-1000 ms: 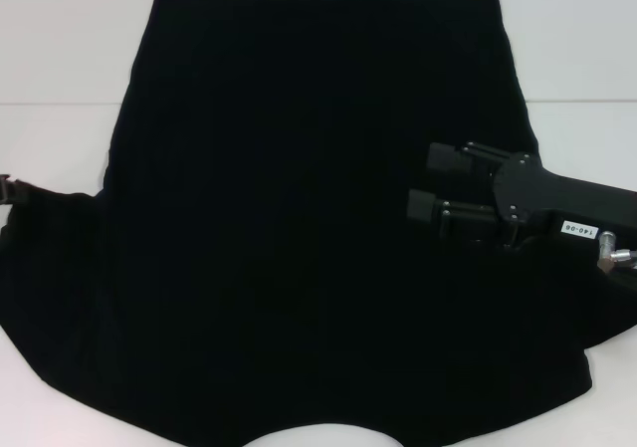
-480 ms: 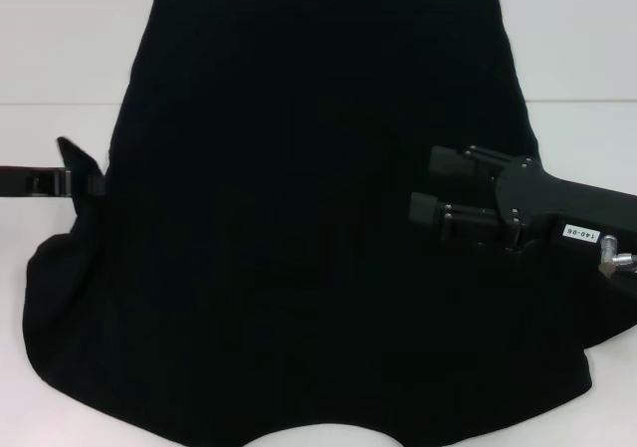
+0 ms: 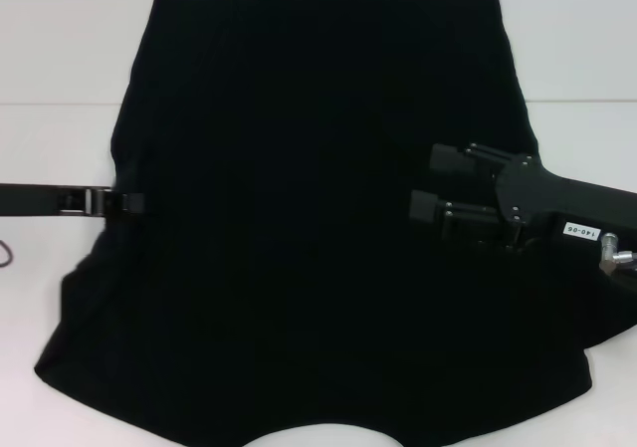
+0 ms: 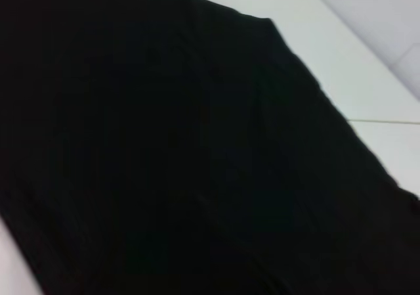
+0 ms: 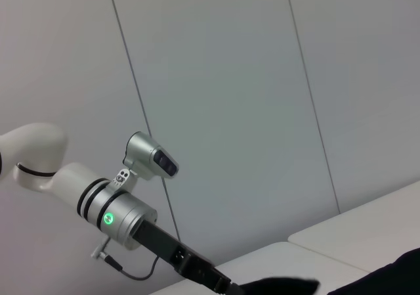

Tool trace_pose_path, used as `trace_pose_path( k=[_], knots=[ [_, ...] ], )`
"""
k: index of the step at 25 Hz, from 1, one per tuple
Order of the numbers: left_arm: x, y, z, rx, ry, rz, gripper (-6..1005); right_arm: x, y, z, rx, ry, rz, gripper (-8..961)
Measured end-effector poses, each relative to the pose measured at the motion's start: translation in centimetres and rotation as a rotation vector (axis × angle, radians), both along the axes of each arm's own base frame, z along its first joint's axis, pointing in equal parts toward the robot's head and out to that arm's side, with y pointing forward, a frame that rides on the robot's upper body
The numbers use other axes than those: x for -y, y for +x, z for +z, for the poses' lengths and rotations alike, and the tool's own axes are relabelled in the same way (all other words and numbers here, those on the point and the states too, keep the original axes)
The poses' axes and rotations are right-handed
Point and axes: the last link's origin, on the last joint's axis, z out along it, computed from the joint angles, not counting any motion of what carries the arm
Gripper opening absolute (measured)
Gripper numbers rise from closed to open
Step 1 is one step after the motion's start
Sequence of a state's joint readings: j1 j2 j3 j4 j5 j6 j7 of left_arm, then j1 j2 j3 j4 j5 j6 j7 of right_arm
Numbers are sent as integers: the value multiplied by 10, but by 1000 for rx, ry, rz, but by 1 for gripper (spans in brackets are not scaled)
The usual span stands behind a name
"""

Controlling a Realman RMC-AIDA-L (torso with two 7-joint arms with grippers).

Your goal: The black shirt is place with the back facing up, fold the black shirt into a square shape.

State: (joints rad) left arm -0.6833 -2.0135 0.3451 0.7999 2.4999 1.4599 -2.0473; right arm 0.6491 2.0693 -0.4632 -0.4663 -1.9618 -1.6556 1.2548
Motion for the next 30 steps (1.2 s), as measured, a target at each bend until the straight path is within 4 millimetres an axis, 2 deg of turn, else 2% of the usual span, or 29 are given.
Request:
trace_pose_path(
  k=[7,16,22,24,28,30],
  knots=[
    [1,13,-17,61,-13,-26,113,1,1,0,0,2,2,780],
    [3,20,-34,106,-51,-43,123,0,1,2,5,6,6,772],
    [19,43,-42,186,-149,-213,130,-4,1,9,-7,22,0,766],
    [25,50,-43,234,-167,-277,367,-7,3,14,-17,30,-27,765],
    [37,59,-49,336,-162,-395,526,-19,16,30,-36,8,-192,761],
    [47,62,-63,371,-130,-517,605,-27,27,42,-44,-37,-329,759]
  ],
)
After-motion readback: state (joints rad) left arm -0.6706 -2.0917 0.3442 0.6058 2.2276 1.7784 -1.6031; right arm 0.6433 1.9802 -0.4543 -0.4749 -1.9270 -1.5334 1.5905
